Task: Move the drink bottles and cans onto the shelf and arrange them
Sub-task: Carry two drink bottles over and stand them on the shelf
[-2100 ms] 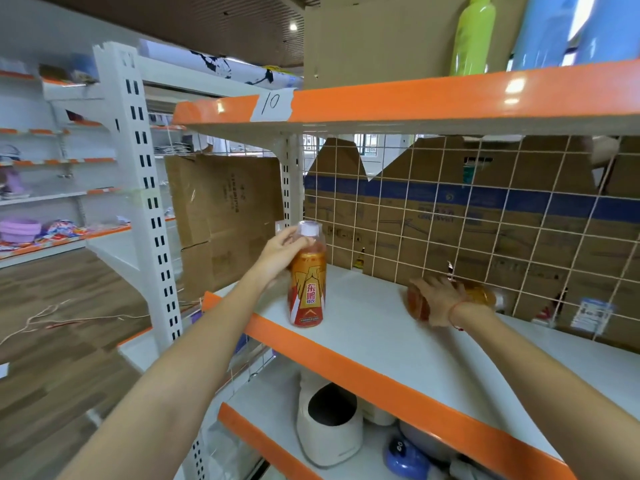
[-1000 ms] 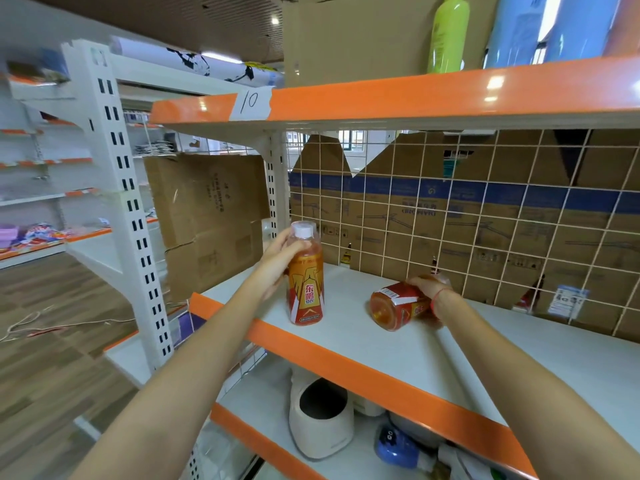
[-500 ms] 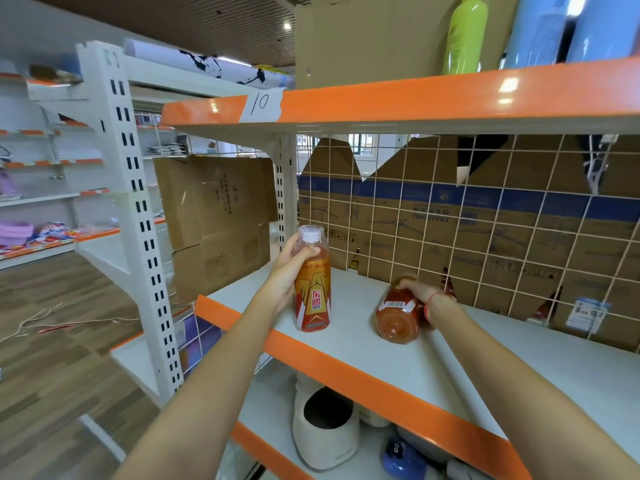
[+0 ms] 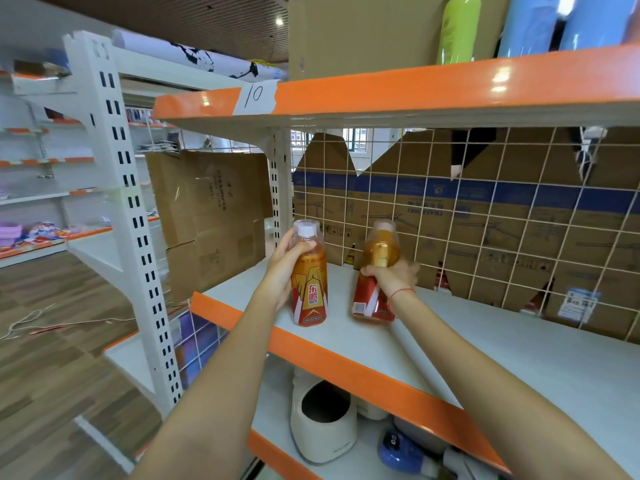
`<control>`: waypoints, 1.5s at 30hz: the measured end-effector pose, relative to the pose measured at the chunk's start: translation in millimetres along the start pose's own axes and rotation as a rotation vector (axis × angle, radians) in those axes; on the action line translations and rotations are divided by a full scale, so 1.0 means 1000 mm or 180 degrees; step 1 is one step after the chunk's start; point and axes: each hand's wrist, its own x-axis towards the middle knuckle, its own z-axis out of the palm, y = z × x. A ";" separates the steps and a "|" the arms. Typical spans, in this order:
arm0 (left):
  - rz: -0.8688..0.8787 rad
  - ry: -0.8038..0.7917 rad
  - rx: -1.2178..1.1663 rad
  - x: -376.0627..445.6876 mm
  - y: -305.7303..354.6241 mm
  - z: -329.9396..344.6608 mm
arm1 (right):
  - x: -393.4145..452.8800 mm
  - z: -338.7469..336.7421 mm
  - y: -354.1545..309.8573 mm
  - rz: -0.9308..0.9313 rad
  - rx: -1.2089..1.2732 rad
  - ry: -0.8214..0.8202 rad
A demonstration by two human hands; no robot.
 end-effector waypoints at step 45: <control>-0.0342 -0.0662 0.1713 -0.039 -0.006 -0.017 | -0.032 -0.052 0.026 -0.0727 -0.0451 -0.1509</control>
